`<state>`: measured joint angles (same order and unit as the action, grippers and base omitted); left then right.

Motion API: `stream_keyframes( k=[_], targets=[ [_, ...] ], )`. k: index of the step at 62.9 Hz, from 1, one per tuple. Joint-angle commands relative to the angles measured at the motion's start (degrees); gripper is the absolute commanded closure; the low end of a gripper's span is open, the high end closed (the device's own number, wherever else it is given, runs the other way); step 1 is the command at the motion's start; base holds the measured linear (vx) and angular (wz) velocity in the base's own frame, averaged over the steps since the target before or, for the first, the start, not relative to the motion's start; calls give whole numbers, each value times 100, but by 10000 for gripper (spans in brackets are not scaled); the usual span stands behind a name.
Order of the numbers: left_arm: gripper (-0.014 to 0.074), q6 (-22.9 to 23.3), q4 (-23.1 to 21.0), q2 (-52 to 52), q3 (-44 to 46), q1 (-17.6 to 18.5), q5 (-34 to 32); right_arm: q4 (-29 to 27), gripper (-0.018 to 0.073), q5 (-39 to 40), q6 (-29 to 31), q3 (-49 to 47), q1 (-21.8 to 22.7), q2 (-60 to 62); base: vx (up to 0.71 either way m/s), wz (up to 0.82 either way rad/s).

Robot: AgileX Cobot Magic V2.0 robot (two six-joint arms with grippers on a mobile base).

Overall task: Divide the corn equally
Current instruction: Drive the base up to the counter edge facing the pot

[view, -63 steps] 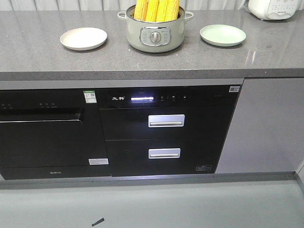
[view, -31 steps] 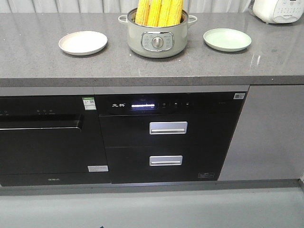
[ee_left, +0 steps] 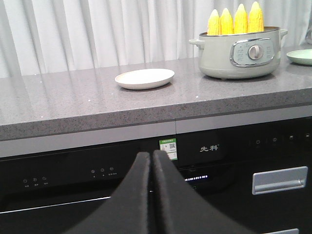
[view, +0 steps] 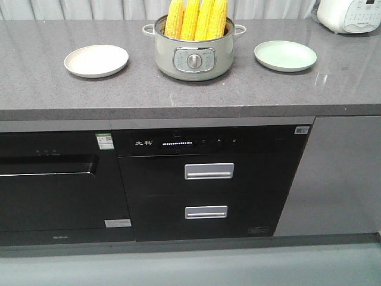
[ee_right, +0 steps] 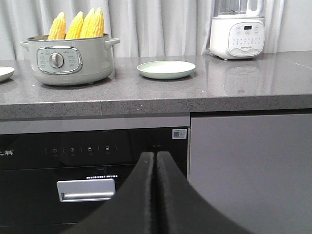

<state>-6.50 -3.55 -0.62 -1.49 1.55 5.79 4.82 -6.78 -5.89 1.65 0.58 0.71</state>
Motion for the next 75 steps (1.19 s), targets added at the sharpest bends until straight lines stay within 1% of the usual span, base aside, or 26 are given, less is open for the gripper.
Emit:
stream_keyframes(
  k=[1,75],
  targets=[
    [603,51,-10,-92,-88,1,-465,62,566,429,16,40,33,22,12,0],
    [603,51,-10,-92,-88,1,-465,62,566,429,16,40,33,22,12,1]
  ],
)
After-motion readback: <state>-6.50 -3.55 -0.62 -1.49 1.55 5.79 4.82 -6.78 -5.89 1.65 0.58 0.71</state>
